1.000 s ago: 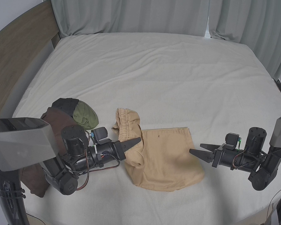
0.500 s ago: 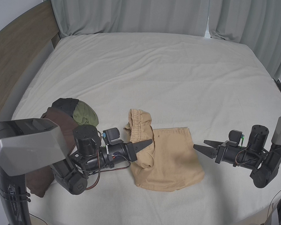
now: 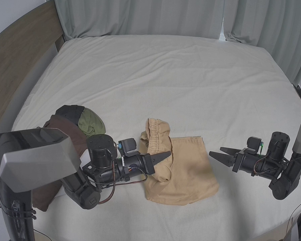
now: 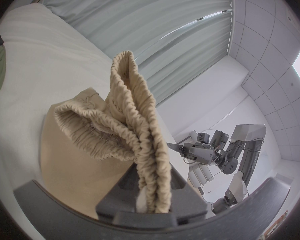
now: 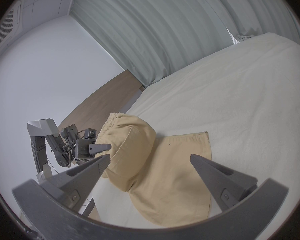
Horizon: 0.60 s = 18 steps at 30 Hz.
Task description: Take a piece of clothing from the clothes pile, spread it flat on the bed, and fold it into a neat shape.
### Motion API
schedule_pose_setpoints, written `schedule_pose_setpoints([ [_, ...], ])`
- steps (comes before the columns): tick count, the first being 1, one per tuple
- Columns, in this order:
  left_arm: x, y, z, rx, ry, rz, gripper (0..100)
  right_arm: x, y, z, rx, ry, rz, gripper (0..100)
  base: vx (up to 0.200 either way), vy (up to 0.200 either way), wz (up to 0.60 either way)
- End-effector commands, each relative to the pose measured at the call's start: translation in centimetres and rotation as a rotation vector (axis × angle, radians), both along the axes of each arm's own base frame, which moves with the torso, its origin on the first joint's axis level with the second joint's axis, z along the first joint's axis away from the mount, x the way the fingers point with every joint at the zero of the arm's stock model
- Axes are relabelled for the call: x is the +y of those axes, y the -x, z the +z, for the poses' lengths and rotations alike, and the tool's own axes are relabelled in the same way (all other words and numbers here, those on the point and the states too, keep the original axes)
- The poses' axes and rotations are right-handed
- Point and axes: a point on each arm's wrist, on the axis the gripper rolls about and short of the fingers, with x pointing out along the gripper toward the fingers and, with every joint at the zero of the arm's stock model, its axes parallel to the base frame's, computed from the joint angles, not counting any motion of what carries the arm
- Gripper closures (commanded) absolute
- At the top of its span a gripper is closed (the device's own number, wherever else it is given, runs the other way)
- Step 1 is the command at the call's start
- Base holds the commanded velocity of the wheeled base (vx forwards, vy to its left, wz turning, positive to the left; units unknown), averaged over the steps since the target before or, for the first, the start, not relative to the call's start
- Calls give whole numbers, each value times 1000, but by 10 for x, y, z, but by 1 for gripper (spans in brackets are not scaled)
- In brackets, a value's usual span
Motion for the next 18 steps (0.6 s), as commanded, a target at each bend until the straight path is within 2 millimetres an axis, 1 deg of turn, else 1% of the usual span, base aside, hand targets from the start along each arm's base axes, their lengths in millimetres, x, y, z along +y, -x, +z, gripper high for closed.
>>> schedule_pose_setpoints([
  [1, -12, 5, -1, 22, 4, -33, 100, -2, -3, 1, -8, -4, -10, 0, 0, 0, 0],
  [7, -30, 0, -14, 44, 10, -54, 100, -5, -5, 3, -18, -6, -22, 0, 0, 0, 0],
  [10, -34, -2, -18, 48, 8, -57, 100, -6, -5, 3, -18, -6, -25, 0, 0, 0, 0],
  [13, -42, -3, -31, 59, -2, -50, 100, -7, -6, 3, -18, -6, -25, 0, 0, 0, 0],
  [18, -49, -6, -35, 49, 5, -43, 100, -7, -7, 4, -23, -7, -27, 0, 0, 0, 0],
])
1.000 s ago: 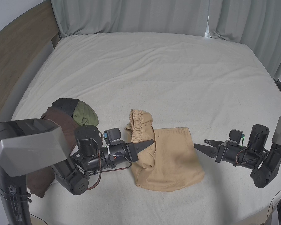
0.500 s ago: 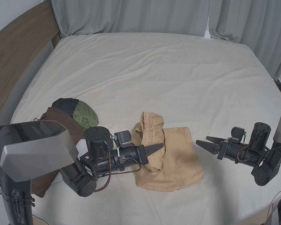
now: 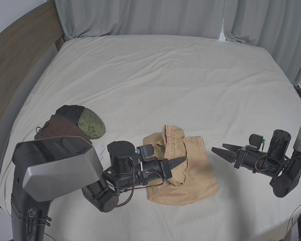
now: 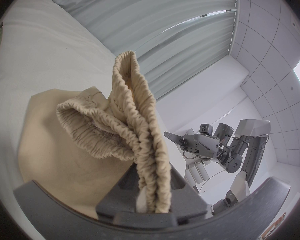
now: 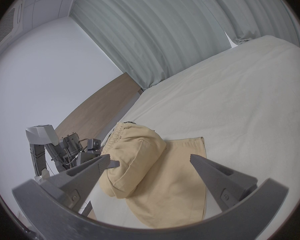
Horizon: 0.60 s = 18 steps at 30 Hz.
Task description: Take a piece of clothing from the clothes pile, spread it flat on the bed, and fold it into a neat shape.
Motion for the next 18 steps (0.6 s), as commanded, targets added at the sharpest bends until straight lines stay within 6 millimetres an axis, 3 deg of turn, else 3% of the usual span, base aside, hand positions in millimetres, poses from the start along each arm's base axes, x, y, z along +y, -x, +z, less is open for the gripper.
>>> schedule_pose_setpoints([
  [1, -7, -2, -12, 10, -7, -8, 100, 0, -1, 1, -4, -1, 0, 0, 0, 0, 0],
  [7, -8, -2, -15, 16, -12, -8, 100, 0, -1, 1, -4, -1, 0, 0, 0, 0, 0],
  [8, -11, -2, -17, 15, -14, -1, 0, 0, -1, 1, -4, -1, 0, 0, 0, 0, 0],
  [18, -18, -4, -16, -4, -5, 35, 0, 0, 0, 0, -2, 0, 0, 0, 0, 0, 0],
])
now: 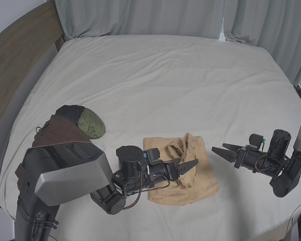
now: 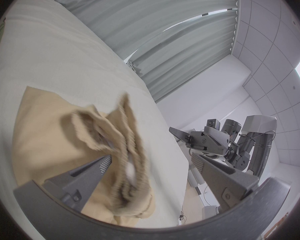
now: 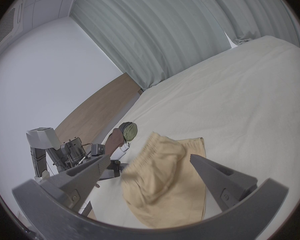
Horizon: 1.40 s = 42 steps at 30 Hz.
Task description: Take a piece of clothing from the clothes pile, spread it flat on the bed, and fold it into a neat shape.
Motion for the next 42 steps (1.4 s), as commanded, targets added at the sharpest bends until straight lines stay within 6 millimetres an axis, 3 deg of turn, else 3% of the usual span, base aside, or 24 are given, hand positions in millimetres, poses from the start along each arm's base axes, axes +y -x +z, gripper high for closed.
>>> schedule_pose_setpoints([
  [1, -1, -3, 0, -9, 5, 19, 0, 0, 0, 0, 1, 0, 1, 0, 0, 0, 0],
  [10, 3, -1, 3, -24, 16, 29, 0, 1, 1, -1, 7, 2, 4, 0, 0, 0, 0],
  [17, 23, 6, 39, -74, 50, 64, 0, 4, 3, -3, 15, 5, 14, 0, 0, 0, 0],
  [21, 55, 18, 65, -120, 28, 111, 0, 6, 7, -6, 29, 12, 22, 0, 0, 0, 0],
  [23, 61, 19, 68, -133, 18, 120, 0, 7, 8, -6, 28, 13, 25, 0, 0, 0, 0],
  [27, 101, 23, 90, -186, 3, 200, 0, 10, 8, -6, 30, 14, 35, 0, 0, 0, 0],
  [33, 133, 30, 121, -259, 39, 240, 0, 12, 8, -10, 43, 17, 38, 0, 0, 0, 0],
  [40, 172, 41, 138, -335, 5, 292, 0, 12, 8, -11, 49, 17, 37, 0, 0, 0, 0],
  [42, 194, 48, 140, -363, -31, 322, 0, 12, 8, -11, 49, 17, 39, 0, 0, 0, 0],
])
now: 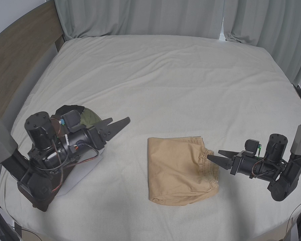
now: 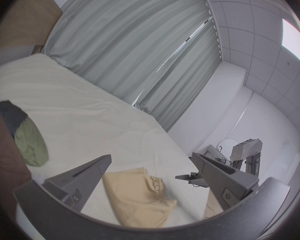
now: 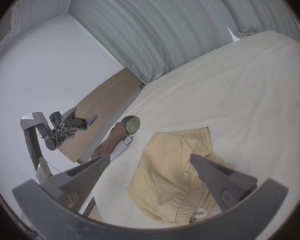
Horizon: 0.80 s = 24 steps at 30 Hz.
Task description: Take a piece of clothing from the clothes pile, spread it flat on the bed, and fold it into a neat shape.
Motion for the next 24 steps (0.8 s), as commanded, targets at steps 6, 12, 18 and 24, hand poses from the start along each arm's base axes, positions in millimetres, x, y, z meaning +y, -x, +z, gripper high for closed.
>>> schedule_pose_setpoints([
  [6, 76, 30, 14, -126, -128, 159, 0, 4, 0, -10, 34, 11, 13, 0, 0, 0, 0],
  [12, 99, 33, 16, -194, -217, 228, 0, 4, -2, -14, 34, 25, 13, 0, 0, 0, 0],
  [18, 119, 43, 6, -276, -381, 271, 0, 1, -3, -16, 40, 26, 4, 0, 0, 0, 0],
  [24, 124, 50, -3, -327, -476, 224, 0, -1, -4, -25, 69, 35, -4, 0, 0, 0, 0],
])
